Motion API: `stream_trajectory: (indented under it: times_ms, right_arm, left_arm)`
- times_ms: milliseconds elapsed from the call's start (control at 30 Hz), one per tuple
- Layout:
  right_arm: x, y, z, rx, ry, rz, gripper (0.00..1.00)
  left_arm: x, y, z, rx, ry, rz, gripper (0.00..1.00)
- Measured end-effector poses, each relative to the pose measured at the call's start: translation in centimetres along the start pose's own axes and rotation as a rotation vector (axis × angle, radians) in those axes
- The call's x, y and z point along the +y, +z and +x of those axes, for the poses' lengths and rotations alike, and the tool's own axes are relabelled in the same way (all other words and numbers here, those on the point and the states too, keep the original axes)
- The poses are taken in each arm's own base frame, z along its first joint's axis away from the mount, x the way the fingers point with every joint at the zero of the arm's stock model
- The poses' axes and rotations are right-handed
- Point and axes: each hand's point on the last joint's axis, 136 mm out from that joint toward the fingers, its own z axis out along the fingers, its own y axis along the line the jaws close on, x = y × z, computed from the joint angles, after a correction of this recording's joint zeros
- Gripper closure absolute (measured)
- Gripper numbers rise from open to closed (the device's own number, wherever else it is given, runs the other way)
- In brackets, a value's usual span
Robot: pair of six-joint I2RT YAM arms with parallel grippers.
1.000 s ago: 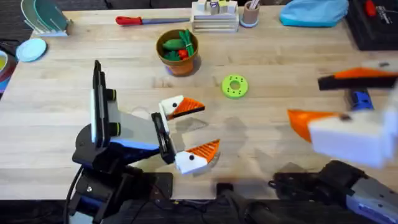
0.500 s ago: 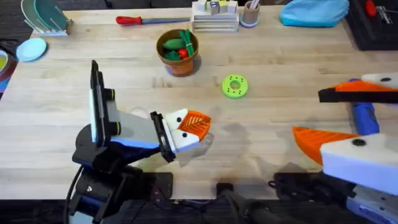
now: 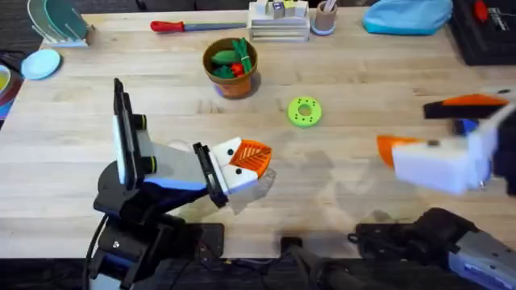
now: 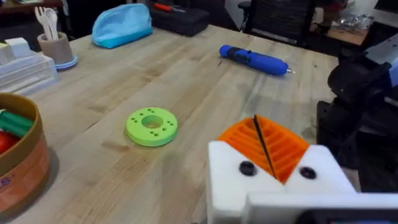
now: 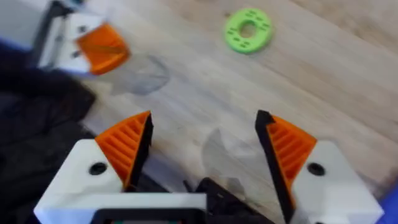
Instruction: Pick up the gripper from the table and insert it into the empty holder that is missing its gripper. Then pick up a screw, insert it into the mounting hole, and use the screwdriver to tighten it. Finally, clean up the table by picking up the vegetable and placing it into the bucket.
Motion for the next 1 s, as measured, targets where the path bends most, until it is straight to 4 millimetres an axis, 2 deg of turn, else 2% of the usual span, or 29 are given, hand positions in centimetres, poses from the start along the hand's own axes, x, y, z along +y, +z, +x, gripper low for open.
stream_trajectory:
  times_ms: [133,300,533,800,1000]
  right_arm:
    - [-3.1,0.8,-0.5,0.024,0.104,0.144,0.007]
    - [-8.4,1.6,-0.5,0.08,0.269,0.349,0.007]
    - [-15.5,2.8,1.1,0.231,0.464,0.555,0.008]
    - [-20.9,4.2,3.2,0.379,0.533,0.617,0.008]
    - [-23.8,2.6,5.0,0.406,0.572,0.657,0.01]
  left_arm:
    - [0.0,0.0,0.0,0.0,0.0,-0.001,0.992]
    - [0.0,0.0,0.0,0.0,0.0,-0.003,0.992]
    - [0.1,0.0,0.0,-0.001,0.0,-0.004,0.992]
    - [0.5,0.0,0.0,-0.001,-0.002,-0.026,0.992]
    - [0.5,0.0,0.0,-0.001,-0.002,-0.027,0.992]
